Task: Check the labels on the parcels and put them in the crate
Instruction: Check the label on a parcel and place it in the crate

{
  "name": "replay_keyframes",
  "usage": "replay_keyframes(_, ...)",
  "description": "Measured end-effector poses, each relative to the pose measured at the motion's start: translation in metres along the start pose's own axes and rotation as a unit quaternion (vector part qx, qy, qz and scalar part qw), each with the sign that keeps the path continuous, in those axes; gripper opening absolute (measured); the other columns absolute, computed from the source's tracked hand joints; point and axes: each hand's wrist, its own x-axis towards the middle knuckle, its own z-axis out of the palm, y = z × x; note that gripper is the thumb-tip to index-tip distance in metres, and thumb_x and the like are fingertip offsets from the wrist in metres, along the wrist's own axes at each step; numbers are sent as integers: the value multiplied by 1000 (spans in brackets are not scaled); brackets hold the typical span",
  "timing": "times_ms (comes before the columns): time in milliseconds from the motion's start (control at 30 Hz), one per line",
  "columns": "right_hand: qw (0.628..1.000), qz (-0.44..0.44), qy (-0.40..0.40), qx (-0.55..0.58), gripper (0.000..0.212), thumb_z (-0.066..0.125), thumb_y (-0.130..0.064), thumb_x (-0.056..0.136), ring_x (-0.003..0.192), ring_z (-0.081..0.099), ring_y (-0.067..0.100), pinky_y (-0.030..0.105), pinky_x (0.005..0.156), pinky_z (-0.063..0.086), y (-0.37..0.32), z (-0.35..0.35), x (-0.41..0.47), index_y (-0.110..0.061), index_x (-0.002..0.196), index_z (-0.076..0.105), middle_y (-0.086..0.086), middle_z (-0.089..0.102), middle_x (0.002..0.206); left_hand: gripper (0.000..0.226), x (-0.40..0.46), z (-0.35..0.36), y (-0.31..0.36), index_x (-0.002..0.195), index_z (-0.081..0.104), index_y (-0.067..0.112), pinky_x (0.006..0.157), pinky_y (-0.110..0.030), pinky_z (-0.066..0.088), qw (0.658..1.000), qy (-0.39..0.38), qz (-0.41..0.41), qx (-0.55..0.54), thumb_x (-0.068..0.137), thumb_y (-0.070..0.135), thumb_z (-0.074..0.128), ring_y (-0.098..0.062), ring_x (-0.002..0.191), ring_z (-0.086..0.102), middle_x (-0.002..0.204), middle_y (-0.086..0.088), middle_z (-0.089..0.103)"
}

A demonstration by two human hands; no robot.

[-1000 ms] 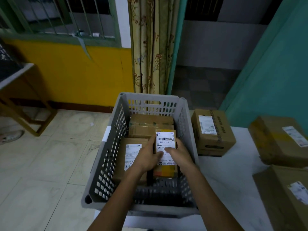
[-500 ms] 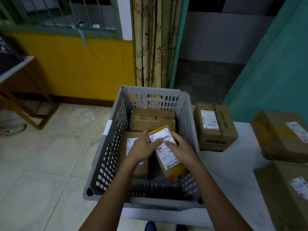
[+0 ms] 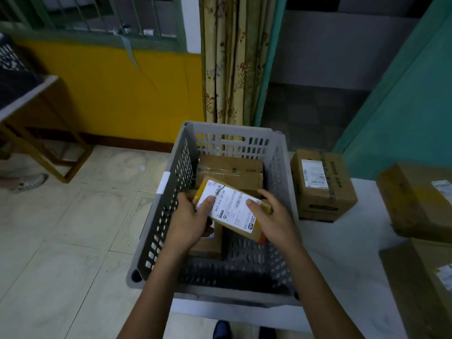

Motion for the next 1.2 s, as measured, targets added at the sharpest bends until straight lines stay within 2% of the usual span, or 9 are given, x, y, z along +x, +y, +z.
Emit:
replay_keyframes(67,1000,-15,7,10,41,63,-51,96,91,64,-3,11,60,47,0,0,-2,-38,134,55,-13,67,118,49,-1,-12,2,111,47,21,65,-46,64,988,-36,20,146,90,60,66,-22,75,74,102,-2,73)
replay_keyframes(167,999,-29,5,-27,19,64,-53,94,85,70,2,33,73,60,1,-6,1,-40,108,64,-13,74,102,86,-4,-26,5,138,35,35,90,-47,58,911,-54,86,399,72,79,68,-23,115,64,138,3,57)
replay_keyframes(233,998,-38,-9,-52,16,65,-53,93,85,72,4,42,80,61,2,-10,3,-40,103,64,-15,74,96,115,-6,-27,12,155,4,43,108,-54,45,870,-60,152,465,70,75,74,-31,149,31,166,-3,16)
replay_keyframes(333,995,-58,-38,-77,18,65,-52,93,87,71,4,41,82,60,-5,-16,3,-39,107,63,-15,73,96,123,-2,-21,21,159,-13,39,126,-59,11,803,-125,239,531,77,69,73,-23,156,-19,168,6,-25)
replay_keyframes(433,990,-61,-66,-111,28,64,-53,94,90,69,4,37,82,59,-10,-20,4,-34,116,63,-8,74,107,111,8,-18,21,162,5,30,126,-54,12,772,-152,276,552,80,64,71,-20,157,0,170,6,5)
replay_keyframes(533,964,-81,-89,-239,71,64,-69,85,128,52,15,43,103,50,-12,-24,2,-37,145,46,-5,48,148,102,7,-18,18,156,24,25,115,-38,36,770,-133,318,537,75,60,76,-17,139,38,152,6,39)
replay_keyframes(667,890,-130,-207,-386,114,73,-74,72,153,5,17,50,123,21,-15,-23,-9,-42,160,9,-13,7,167,97,-1,-18,10,149,28,24,95,-37,46,761,-145,297,559,74,64,75,-19,126,44,142,4,42)
replay_keyframes(967,798,-163,-271,-513,103,74,-69,71,120,53,20,40,96,51,9,5,-13,-31,153,24,0,46,146,105,-4,-24,-10,147,34,33,105,-40,46,793,-271,198,509,64,87,67,-14,131,45,147,11,40)
replay_keyframes(1200,768,-156,-325,-530,89,76,-66,72,109,57,20,36,87,51,7,27,-9,-26,140,34,2,52,133,30,-5,-44,-1,124,66,19,85,-16,46,913,-58,306,265,99,36,63,2,102,54,117,10,63)
